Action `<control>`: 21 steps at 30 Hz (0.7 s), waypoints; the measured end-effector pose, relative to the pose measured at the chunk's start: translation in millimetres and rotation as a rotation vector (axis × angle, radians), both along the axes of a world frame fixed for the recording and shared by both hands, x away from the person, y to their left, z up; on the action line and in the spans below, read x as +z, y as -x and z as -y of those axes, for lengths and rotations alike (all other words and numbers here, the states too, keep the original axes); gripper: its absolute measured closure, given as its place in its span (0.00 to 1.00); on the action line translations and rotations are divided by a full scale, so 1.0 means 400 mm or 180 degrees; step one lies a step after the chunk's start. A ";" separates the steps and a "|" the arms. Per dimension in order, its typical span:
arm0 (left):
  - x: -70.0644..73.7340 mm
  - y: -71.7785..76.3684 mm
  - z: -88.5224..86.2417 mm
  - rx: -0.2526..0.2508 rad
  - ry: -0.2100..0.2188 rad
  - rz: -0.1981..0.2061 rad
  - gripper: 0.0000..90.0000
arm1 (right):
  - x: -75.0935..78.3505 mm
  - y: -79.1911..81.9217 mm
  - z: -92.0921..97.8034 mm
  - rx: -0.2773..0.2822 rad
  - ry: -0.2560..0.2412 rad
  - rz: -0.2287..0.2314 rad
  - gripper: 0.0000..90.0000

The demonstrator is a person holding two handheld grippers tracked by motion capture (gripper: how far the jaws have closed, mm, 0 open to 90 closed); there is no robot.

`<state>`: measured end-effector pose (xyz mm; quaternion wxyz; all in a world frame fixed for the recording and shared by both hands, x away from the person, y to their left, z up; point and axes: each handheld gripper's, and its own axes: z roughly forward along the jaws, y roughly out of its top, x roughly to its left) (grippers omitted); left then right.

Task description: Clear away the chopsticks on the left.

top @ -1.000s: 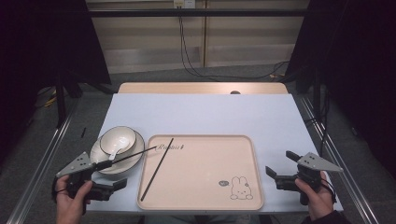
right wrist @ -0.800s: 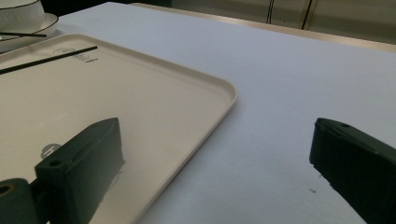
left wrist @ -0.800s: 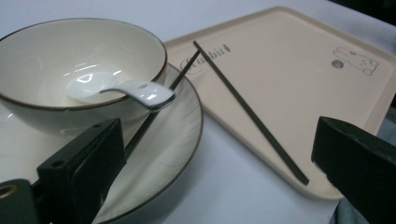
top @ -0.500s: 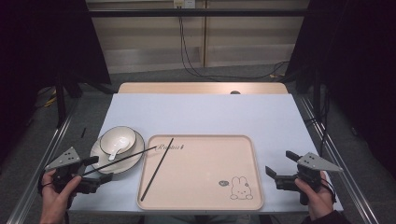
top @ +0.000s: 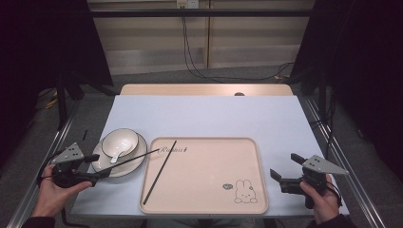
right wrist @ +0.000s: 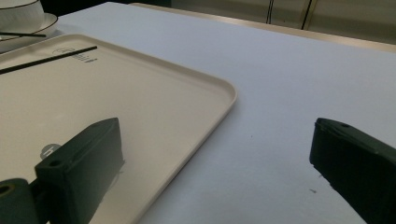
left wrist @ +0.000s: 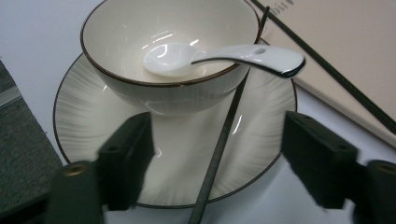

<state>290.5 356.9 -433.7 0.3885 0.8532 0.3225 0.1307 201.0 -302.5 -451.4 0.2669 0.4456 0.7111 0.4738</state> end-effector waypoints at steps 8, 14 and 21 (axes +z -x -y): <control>-0.021 -0.028 0.013 -0.0120 -0.0154 -0.0114 0.59 | 0.000 0.000 0.000 0.0011 -0.0003 -0.0007 0.03; -0.031 -0.032 0.037 -0.0303 -0.0310 -0.0117 0.65 | 0.000 0.000 0.001 0.0007 -0.0001 -0.0008 0.03; -0.037 -0.038 0.050 -0.0395 -0.0358 -0.0153 0.82 | 0.000 0.000 0.001 0.0006 -0.0002 -0.0005 0.03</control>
